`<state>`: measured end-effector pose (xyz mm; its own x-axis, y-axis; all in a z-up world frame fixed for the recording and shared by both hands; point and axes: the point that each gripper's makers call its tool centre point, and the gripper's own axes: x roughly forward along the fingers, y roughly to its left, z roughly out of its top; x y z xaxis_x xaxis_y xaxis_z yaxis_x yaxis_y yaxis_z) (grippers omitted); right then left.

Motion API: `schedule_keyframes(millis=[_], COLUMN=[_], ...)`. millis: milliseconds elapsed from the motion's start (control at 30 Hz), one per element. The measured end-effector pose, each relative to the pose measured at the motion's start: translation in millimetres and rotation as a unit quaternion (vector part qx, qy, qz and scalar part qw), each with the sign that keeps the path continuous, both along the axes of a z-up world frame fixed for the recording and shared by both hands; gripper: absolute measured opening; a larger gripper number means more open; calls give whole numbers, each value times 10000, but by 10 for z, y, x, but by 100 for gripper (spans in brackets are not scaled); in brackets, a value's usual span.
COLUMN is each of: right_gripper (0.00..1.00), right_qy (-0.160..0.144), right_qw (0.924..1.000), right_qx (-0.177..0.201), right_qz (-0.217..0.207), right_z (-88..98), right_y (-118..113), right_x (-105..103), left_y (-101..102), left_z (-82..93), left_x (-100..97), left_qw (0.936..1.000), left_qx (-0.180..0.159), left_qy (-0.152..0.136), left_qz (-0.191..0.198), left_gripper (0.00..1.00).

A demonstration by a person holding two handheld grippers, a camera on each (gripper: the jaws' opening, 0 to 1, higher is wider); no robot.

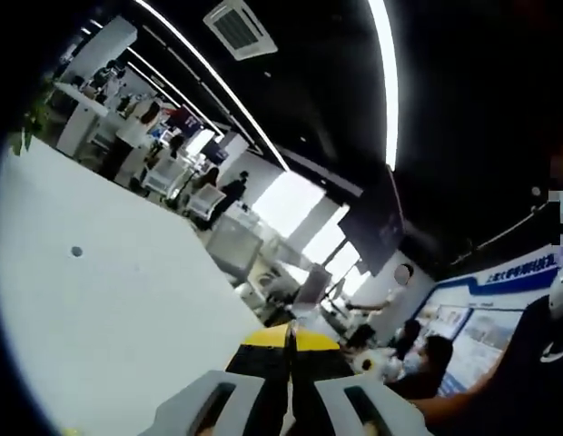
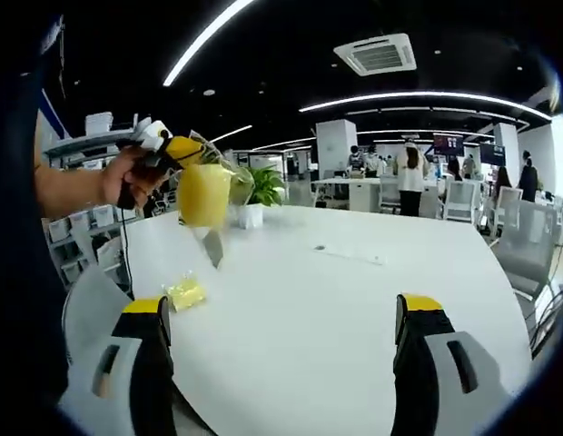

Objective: Compare the silicone blocks by pressing each to a similar depth, holding the contact briefly, and releasing to observe deformation and rebound differences across the visible hardness samples.

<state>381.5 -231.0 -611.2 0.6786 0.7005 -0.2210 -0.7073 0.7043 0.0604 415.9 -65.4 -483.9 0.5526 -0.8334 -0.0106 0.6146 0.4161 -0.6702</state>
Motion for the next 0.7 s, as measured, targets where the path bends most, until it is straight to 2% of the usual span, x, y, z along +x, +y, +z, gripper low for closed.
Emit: schedule_keyframes(millis=[33,167,267,433,533,700], right_gripper=[97,97,97,97,97,97], right_qy=[24,161,181,194,411,505], right_qw=[9999,9998,9996,9992,9981,9973], right_qx=[-100,-51,-25,-20,89,115], right_qz=[-30,-119,-228,-352,-457,-527], right_z=[-52,-151,-136,-117,-148,-208], right_y=[-24,-106,-171,-291,-343,-383], right_x=[-14,-66,-71,-47,-57,-76], left_y=[5,9,3,-26,-39,-84], left_z=[-33,-106,-191,-432,-538,-685], left_x=[-2,-11,-31,-85,-114,-186], left_qw=[10000,9998,9996,9989,9984,9972], left_qx=[1,-91,-101,-141,-171,-202], left_qy=[23,141,218,448,542,713], left_qz=[36,95,128,80,33,-20], left_gripper=[0,0,0,0,0,0])
